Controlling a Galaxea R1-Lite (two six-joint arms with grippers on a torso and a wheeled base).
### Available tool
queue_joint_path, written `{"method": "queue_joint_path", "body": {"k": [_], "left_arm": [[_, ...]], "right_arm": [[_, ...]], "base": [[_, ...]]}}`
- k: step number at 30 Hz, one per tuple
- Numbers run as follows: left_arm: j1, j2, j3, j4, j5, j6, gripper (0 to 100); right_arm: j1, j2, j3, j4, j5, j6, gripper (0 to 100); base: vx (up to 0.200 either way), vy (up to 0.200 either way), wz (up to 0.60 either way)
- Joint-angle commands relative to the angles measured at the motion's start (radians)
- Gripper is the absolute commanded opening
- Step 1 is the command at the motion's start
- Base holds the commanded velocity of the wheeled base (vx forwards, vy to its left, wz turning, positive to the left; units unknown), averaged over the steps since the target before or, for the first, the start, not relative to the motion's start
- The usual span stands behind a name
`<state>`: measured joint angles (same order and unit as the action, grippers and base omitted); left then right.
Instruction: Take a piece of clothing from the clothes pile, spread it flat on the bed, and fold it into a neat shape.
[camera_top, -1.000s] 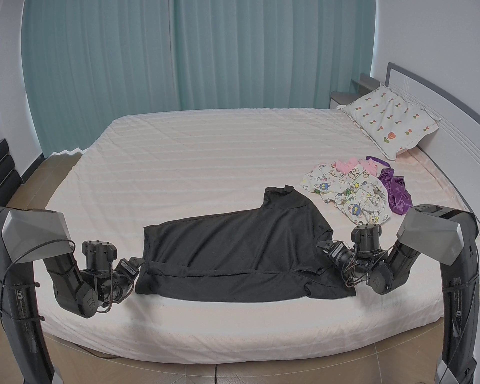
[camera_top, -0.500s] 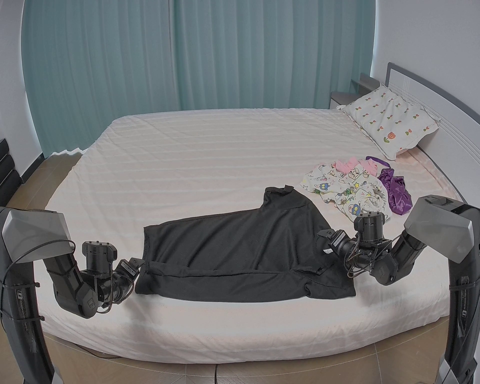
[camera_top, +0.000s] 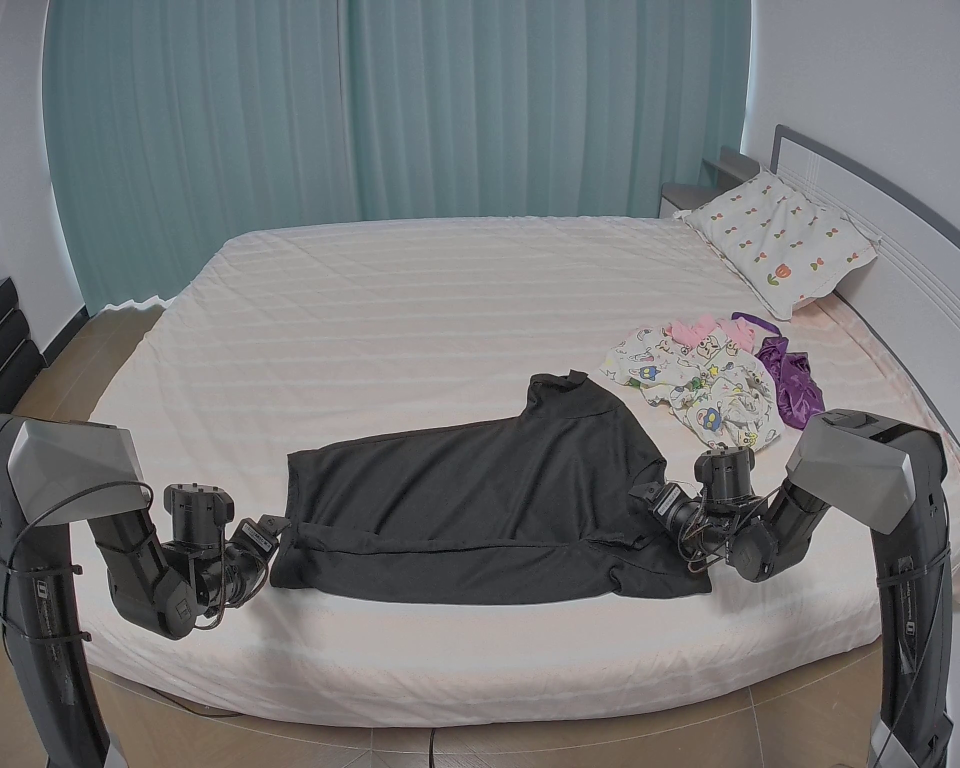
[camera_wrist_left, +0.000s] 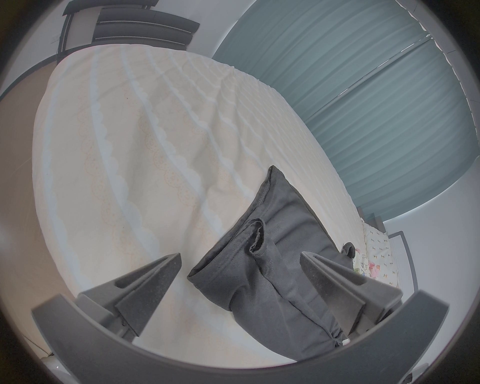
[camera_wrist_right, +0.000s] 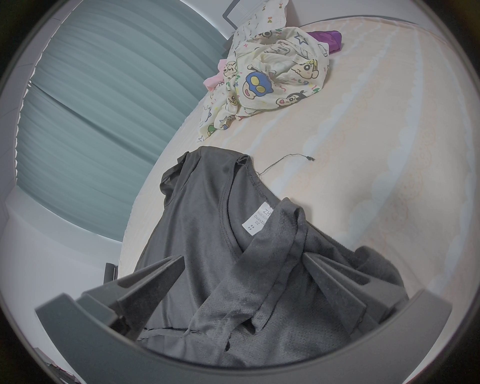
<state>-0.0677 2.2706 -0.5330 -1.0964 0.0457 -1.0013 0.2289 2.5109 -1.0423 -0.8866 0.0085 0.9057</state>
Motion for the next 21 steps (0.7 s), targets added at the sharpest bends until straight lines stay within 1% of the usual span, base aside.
{"method": "queue_joint_path", "body": {"k": [1,4,5,10,21], "left_arm": [[0.0,0.003,0.004,0.0,0.0,0.0,100],[0.0,0.003,0.004,0.0,0.0,0.0,100],[0.0,0.004,0.004,0.0,0.0,0.0,100],[0.0,0.003,0.004,0.0,0.0,0.0,100],[0.0,0.003,0.005,0.0,0.0,0.0,100]], "right_arm": [[-0.003,0.023,-0.015,0.0,0.002,0.001,100],[-0.007,0.034,-0.038,0.015,0.007,0.001,100],[-0.008,0.036,-0.045,0.028,0.007,0.001,0],[-0.003,0.028,-0.053,0.044,-0.001,0.002,0],[0.007,-0.067,0.035,0.044,-0.002,0.009,0]], "base": [[0.0,0.0,0.0],[0.0,0.0,0.0],[0.0,0.0,0.0],[0.0,0.0,0.0],[0.0,0.0,0.0]]}}
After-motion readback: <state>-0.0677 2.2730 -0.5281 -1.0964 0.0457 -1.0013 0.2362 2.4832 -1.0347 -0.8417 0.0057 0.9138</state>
